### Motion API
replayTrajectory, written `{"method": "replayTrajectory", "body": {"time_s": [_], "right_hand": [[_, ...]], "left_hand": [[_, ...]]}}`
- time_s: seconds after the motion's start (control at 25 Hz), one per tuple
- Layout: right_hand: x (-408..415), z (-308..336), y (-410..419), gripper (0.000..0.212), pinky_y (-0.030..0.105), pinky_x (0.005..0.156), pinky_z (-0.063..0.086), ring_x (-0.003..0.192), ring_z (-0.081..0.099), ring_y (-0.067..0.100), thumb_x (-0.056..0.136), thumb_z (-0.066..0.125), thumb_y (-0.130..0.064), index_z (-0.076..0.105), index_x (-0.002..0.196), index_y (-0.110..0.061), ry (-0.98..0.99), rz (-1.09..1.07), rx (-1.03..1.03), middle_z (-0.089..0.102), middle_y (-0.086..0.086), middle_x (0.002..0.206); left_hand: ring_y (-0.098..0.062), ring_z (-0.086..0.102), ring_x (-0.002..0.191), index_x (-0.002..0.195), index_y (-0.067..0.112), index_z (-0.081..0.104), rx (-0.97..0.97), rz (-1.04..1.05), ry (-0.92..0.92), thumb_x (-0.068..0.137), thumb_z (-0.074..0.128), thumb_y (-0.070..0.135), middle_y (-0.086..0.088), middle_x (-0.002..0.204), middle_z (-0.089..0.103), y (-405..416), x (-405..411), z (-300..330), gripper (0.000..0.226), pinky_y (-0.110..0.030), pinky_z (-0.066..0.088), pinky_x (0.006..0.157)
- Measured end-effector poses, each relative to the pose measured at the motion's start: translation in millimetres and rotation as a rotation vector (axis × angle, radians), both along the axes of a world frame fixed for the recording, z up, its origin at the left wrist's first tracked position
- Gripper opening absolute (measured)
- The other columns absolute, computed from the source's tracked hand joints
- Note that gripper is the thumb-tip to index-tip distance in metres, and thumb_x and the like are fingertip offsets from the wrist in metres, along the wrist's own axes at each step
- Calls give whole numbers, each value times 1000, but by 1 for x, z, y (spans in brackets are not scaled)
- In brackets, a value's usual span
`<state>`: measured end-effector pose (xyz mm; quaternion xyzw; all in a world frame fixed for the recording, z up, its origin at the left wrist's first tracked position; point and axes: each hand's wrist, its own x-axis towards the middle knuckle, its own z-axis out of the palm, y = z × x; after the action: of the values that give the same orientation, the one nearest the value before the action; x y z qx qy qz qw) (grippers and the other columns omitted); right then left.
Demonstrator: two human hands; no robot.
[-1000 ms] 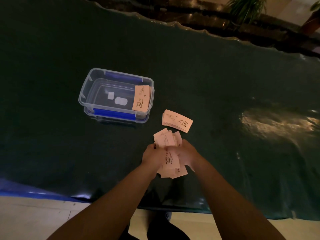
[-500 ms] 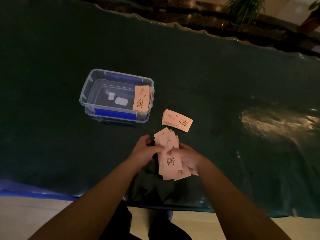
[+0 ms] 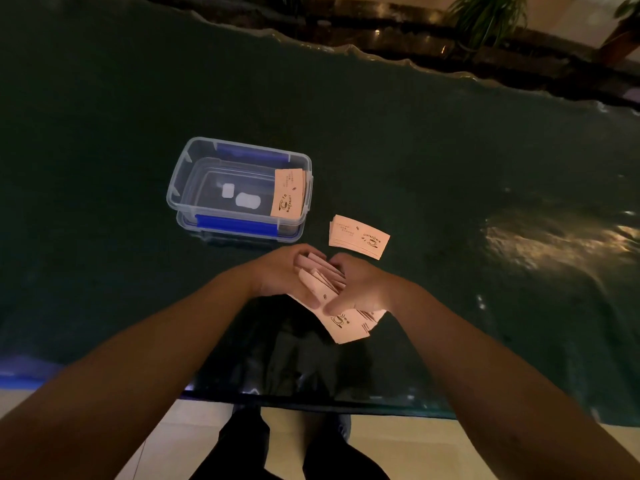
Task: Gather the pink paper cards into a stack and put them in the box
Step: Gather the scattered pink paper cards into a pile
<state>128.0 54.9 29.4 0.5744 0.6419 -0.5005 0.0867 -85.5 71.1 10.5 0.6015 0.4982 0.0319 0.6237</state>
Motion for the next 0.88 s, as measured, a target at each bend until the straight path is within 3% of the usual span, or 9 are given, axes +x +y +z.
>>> {"method": "replayTrajectory", "body": {"time_s": [0.12, 0.2, 0.4, 0.64, 0.76, 0.88], "right_hand": [[3, -3, -4, 84, 36, 85, 58, 104, 63, 9, 60, 91, -36, 46, 131, -38, 19, 12, 89, 63, -11, 118], [6, -5, -9, 81, 38, 90, 59, 106, 65, 8, 60, 90, -37, 48, 128, -43, 52, -30, 156, 65, -15, 120], [18, -17, -31, 80, 29, 96, 55, 113, 65, 3, 65, 92, -45, 49, 133, -44, 99, -187, 314, 64, -20, 127], [22, -59, -74, 98, 30, 109, 52, 126, 64, 2, 75, 90, -6, 38, 156, -28, 297, -485, 261, 63, -12, 140], [11, -74, -85, 108, 14, 103, 49, 124, 59, -12, 76, 85, 2, 26, 163, -25, 340, -549, 240, 58, -19, 138], [1, -84, -89, 108, 4, 94, 46, 120, 55, -19, 73, 82, 3, 28, 161, -28, 352, -609, 271, 56, -24, 134]], "left_hand": [[-6, 70, 106, 115, 44, 63, 55, 121, -23, 49, 103, 26, 16, 113, 74, -14, -1, -15, 79, -29, 58, 86], [1, 72, 99, 110, 43, 65, 114, 168, -23, 49, 104, 27, 20, 105, 76, -19, -2, -22, 74, -28, 61, 85], [3, 72, 100, 106, 47, 64, 224, 263, -32, 49, 103, 33, 21, 107, 75, -28, -11, -35, 71, -25, 61, 82], [2, 64, 111, 112, 57, 53, 281, 271, 24, 63, 98, 16, 17, 120, 67, -47, -22, -54, 77, -20, 53, 88], [9, 62, 110, 115, 58, 50, 284, 249, 26, 68, 94, 12, 18, 120, 64, -55, -18, -58, 79, -11, 51, 81], [18, 59, 106, 121, 49, 49, 298, 254, 12, 69, 90, 5, 15, 119, 64, -58, -11, -59, 79, -4, 51, 76]]}}
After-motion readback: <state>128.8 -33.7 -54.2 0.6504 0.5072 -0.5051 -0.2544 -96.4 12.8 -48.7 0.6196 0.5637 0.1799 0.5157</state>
